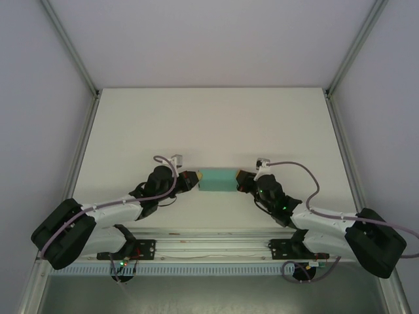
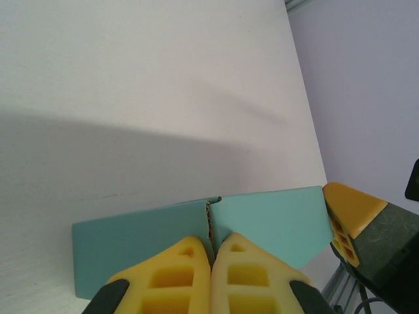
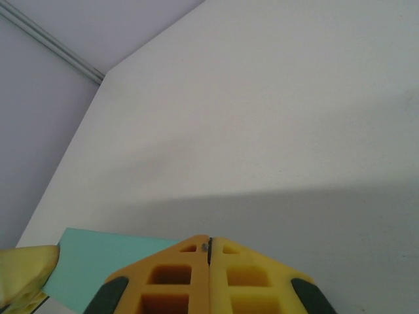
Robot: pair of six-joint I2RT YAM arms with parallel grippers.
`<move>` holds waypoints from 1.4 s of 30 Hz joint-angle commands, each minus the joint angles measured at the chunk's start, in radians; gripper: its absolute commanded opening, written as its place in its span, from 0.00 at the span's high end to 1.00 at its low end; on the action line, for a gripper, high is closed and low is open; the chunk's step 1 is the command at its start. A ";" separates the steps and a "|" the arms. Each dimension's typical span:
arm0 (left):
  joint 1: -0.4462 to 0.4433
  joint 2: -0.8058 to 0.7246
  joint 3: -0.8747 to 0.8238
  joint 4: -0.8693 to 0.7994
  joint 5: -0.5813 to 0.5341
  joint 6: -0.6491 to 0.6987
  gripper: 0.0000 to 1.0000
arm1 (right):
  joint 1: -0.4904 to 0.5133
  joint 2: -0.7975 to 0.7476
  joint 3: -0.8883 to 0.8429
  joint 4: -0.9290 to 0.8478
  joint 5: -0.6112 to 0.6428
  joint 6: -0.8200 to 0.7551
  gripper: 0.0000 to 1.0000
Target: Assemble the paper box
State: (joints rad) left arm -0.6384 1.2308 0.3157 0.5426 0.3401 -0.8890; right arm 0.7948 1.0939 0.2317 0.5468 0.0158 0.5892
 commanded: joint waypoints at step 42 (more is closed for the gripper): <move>0.074 -0.301 0.366 -0.954 -0.468 0.254 0.00 | 0.012 0.428 0.959 -1.331 -0.315 -1.446 0.06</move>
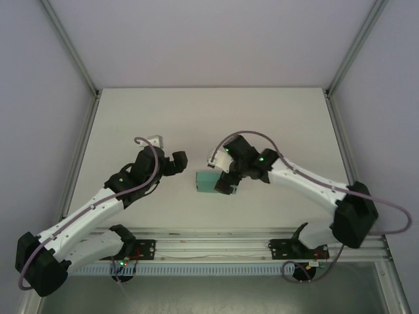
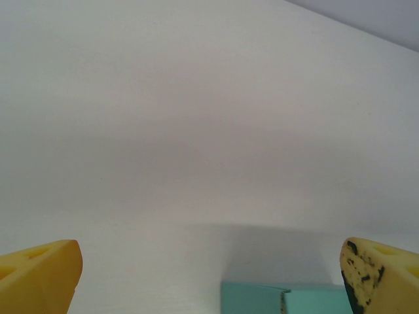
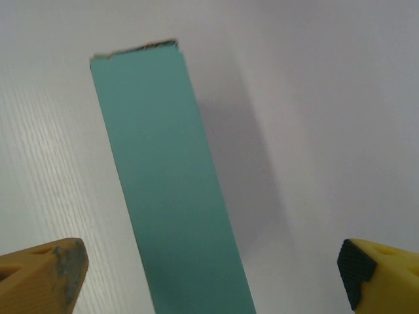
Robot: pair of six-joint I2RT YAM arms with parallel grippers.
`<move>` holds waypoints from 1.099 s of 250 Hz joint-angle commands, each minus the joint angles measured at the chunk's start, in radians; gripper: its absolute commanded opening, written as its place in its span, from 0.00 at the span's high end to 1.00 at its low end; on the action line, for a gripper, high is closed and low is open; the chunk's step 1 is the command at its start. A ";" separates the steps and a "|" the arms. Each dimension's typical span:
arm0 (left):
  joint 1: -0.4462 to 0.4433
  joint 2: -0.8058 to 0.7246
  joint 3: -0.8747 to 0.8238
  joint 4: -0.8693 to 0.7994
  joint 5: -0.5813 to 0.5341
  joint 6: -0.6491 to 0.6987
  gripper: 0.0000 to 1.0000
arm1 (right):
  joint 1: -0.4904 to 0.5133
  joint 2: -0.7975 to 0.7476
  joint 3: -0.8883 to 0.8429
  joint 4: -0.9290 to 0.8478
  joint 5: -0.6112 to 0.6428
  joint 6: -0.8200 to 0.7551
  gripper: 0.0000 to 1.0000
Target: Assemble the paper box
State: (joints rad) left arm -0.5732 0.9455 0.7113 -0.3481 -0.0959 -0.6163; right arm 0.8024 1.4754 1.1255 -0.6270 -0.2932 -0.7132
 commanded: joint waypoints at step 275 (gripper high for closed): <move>0.025 -0.128 -0.108 -0.109 -0.102 -0.033 0.00 | 0.132 0.228 -0.132 0.521 0.796 -0.335 0.52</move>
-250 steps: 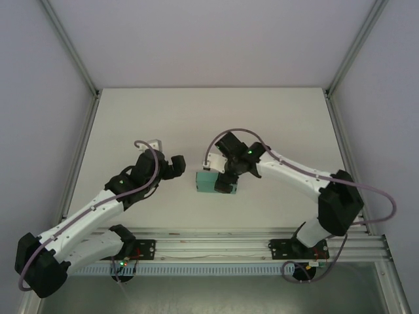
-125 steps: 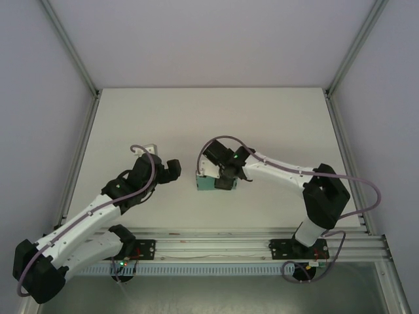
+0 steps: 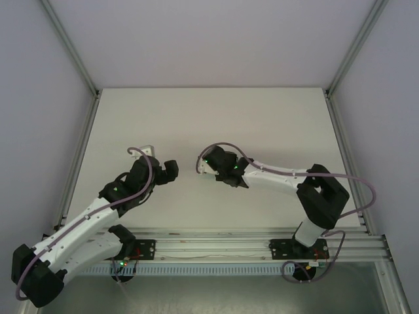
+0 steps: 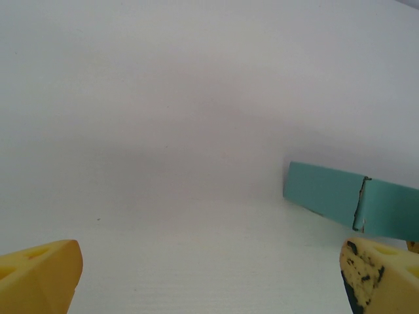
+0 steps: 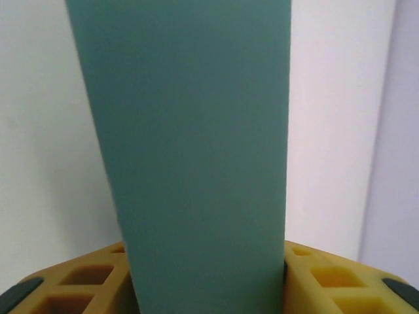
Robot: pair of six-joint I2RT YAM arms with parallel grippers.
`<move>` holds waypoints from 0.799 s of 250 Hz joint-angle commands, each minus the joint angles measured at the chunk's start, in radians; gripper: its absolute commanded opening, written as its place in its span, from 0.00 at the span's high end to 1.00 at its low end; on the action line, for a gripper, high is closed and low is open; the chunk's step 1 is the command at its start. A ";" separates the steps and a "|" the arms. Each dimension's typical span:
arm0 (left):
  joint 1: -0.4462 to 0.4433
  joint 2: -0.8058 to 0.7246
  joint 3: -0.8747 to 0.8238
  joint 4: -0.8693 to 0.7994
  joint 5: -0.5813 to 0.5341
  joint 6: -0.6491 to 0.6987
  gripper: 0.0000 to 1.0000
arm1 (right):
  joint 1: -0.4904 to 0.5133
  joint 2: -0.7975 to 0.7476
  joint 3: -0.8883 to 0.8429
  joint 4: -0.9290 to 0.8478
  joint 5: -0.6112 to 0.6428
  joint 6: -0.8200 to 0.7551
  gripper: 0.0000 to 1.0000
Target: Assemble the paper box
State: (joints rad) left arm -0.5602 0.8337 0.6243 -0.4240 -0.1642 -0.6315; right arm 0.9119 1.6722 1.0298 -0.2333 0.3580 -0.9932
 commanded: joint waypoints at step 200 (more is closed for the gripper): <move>0.110 0.076 0.010 0.155 -0.021 0.067 0.00 | -0.045 -0.426 -0.165 -0.093 -0.153 0.437 0.00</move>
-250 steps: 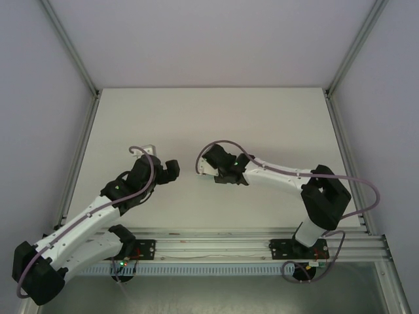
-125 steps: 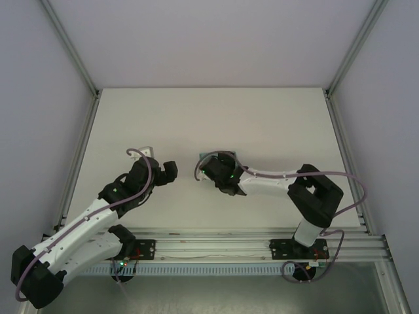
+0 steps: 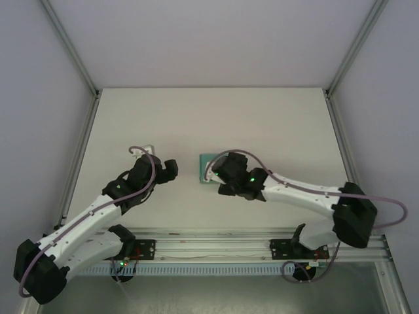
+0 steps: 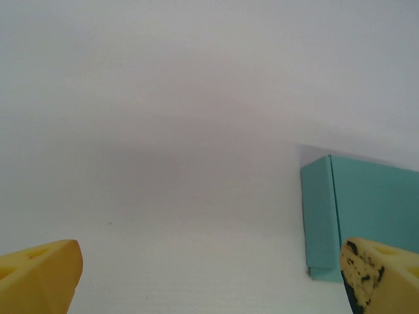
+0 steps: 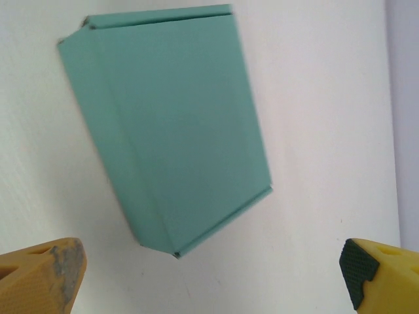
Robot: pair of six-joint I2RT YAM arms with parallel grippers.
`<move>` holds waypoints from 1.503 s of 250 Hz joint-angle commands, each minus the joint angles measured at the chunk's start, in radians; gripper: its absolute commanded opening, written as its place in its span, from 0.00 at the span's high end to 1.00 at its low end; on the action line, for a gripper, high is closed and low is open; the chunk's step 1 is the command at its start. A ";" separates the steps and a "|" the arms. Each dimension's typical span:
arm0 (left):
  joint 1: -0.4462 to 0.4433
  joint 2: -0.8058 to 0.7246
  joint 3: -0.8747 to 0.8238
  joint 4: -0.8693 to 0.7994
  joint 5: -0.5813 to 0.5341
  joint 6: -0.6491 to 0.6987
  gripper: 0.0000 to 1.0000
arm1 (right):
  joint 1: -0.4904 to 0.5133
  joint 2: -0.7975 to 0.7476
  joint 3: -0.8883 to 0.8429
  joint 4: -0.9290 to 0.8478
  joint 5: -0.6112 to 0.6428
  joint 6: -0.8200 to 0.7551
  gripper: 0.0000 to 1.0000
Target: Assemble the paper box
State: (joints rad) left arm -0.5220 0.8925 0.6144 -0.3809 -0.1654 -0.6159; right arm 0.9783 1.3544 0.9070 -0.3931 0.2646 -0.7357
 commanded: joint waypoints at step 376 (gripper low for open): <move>0.545 0.622 -0.294 1.389 0.080 0.587 0.00 | -1.010 0.148 -0.519 1.234 -0.278 0.772 0.00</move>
State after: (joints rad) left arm 0.0204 1.5227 0.3172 0.9745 -0.0895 -0.0429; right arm -0.0292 1.5108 0.3733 0.8261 -0.0162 0.0185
